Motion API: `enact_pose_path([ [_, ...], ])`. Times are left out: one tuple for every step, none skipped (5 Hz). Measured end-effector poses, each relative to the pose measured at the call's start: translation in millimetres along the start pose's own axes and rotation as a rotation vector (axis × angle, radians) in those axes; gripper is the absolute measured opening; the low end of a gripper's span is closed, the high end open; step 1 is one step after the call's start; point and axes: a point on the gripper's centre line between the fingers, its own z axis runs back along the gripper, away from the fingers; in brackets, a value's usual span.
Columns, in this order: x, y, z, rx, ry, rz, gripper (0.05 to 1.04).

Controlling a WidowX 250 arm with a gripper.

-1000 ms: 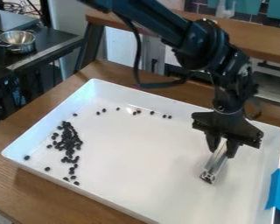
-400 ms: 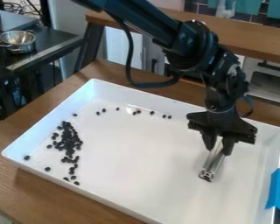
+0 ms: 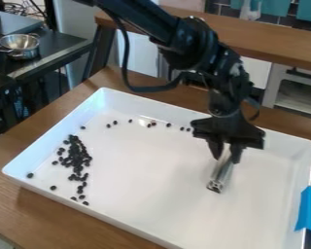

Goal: Sweep into pile

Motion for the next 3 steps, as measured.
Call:
enact_pose_path([
  [4,15,0,-0.001,0.008,0.026,0.338],
  [9,35,0,0.004,0.017,0.073,0.338],
  [24,91,3,0.044,0.003,0.191,0.338],
])
